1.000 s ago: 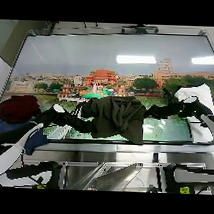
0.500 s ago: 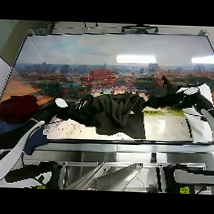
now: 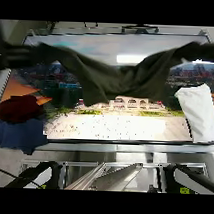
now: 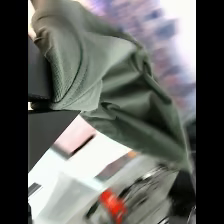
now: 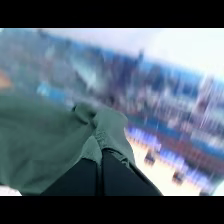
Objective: Fold the shirts.
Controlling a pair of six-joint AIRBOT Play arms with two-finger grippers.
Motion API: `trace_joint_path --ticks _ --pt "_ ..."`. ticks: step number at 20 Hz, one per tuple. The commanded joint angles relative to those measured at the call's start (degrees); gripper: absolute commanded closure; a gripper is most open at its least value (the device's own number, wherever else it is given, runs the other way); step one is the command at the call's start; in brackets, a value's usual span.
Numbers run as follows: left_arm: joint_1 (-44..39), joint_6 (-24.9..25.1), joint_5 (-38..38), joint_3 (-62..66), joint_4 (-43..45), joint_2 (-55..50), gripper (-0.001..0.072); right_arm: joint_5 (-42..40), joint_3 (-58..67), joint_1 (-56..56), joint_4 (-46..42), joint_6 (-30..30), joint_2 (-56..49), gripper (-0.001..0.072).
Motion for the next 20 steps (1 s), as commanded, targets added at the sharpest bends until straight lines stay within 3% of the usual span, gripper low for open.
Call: trace_joint_path --ticks 1,4,7,10,13,15,20 --pt "6.6 -4.8 -6.1 17.4 -2.4 1.4 0.0682 -1.5 12.5 -0.4 -1.7 0.6 8.9 0.0693" --pt "11.8 -3.9 -3.8 23.8 -4.6 5.1 0.0682 -6.8 14.6 -0.4 -9.7 0.7 17.4 0.0693" --pt "22.9 -2.4 0.0 18.6 -4.2 11.7 0.0682 -8.3 14.6 -0.4 -21.4 4.8 22.3 0.0694" --pt "32.0 -0.8 -1.8 7.8 -5.0 14.7 0.0681 -1.7 13.2 -0.3 -19.1 6.0 19.0 0.0694" --pt "27.0 5.0 -3.6 -4.1 -5.6 12.2 0.0681 6.6 5.2 0.0 -11.8 6.1 11.9 0.0693" --pt "19.5 6.4 -3.8 -9.6 -0.7 6.5 0.0681 5.7 -4.2 1.1 -12.0 6.8 7.8 0.0693" --pt "5.3 7.6 2.3 -16.7 12.9 -17.0 0.0684 -11.8 -27.5 2.4 -11.9 5.7 -5.8 0.0693"
